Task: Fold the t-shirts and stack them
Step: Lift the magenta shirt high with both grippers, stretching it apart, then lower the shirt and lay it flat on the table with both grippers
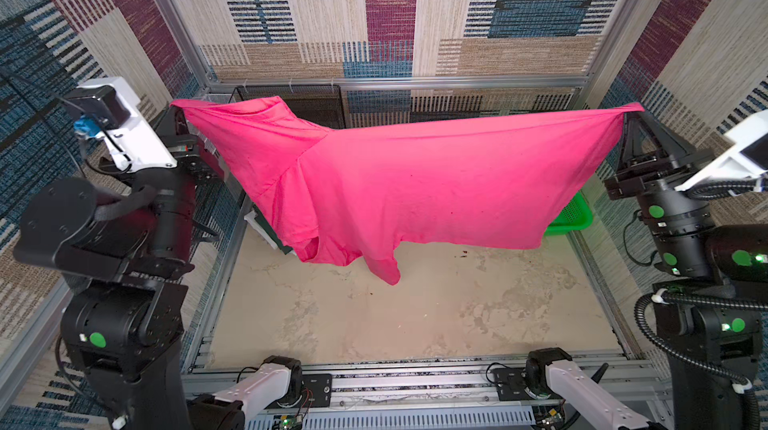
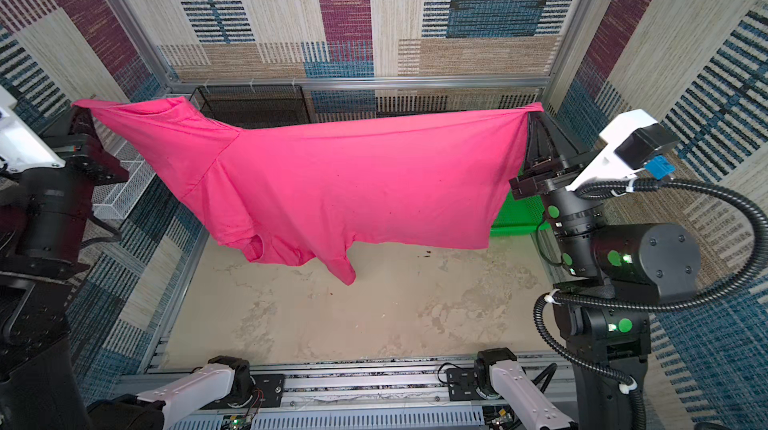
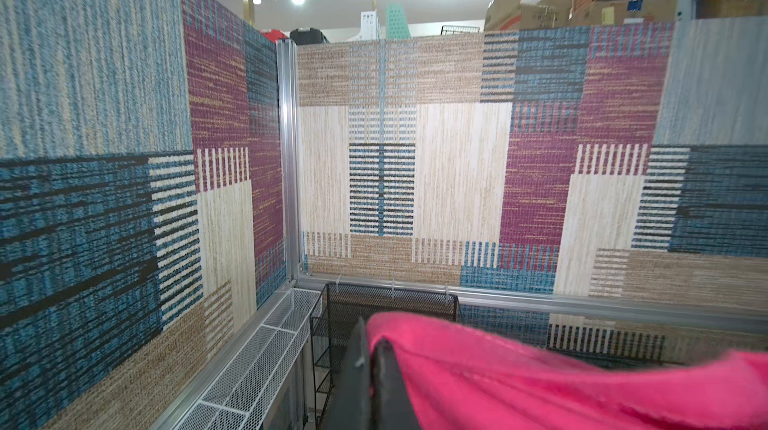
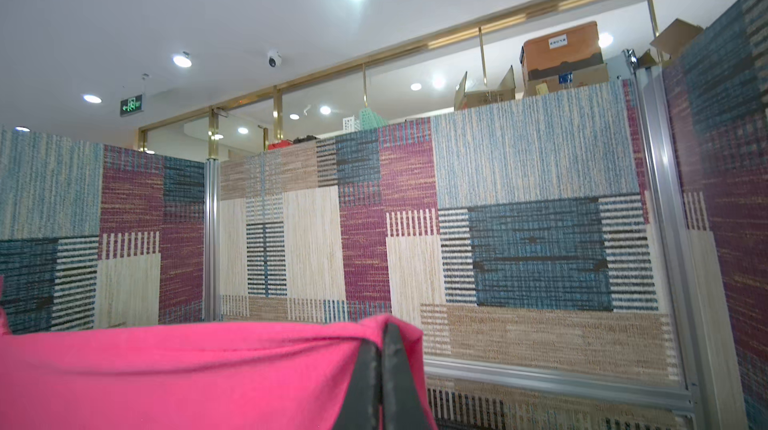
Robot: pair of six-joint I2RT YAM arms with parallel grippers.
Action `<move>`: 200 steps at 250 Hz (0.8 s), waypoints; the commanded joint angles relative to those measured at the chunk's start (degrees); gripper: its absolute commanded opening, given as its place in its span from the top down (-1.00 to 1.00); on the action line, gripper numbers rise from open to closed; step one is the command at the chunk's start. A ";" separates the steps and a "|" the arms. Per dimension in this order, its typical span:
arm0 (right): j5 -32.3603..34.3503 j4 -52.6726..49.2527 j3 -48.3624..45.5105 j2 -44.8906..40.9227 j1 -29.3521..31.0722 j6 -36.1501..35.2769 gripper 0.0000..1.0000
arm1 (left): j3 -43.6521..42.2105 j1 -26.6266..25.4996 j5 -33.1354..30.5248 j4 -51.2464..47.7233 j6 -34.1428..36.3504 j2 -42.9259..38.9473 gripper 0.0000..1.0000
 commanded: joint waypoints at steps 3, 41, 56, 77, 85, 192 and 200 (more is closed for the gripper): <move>-2.22 -3.26 2.23 -1.14 0.05 1.67 1.00 | -0.88 -0.62 2.59 3.96 1.54 -3.13 1.00; -0.25 -7.80 5.67 -0.30 0.05 1.13 1.00 | -2.40 -1.69 1.74 3.87 2.43 -4.98 1.00; 2.61 -11.40 7.36 1.74 0.05 0.54 1.00 | -2.84 -1.74 0.53 3.80 3.30 -4.32 1.00; 8.35 -17.91 8.68 5.90 0.05 0.19 1.00 | -4.79 -1.78 -2.48 3.27 4.66 -1.86 1.00; 9.50 -18.98 7.54 6.77 0.05 0.09 1.00 | -6.43 -1.78 -3.37 3.27 5.02 -0.89 1.00; 16.14 10.75 -46.02 7.72 0.05 2.88 1.00 | -46.75 -0.89 -3.97 22.94 -4.41 8.53 1.00; 16.60 13.12 -48.31 8.97 -0.09 2.61 1.00 | -49.00 -0.83 -3.91 24.88 -5.00 9.65 1.00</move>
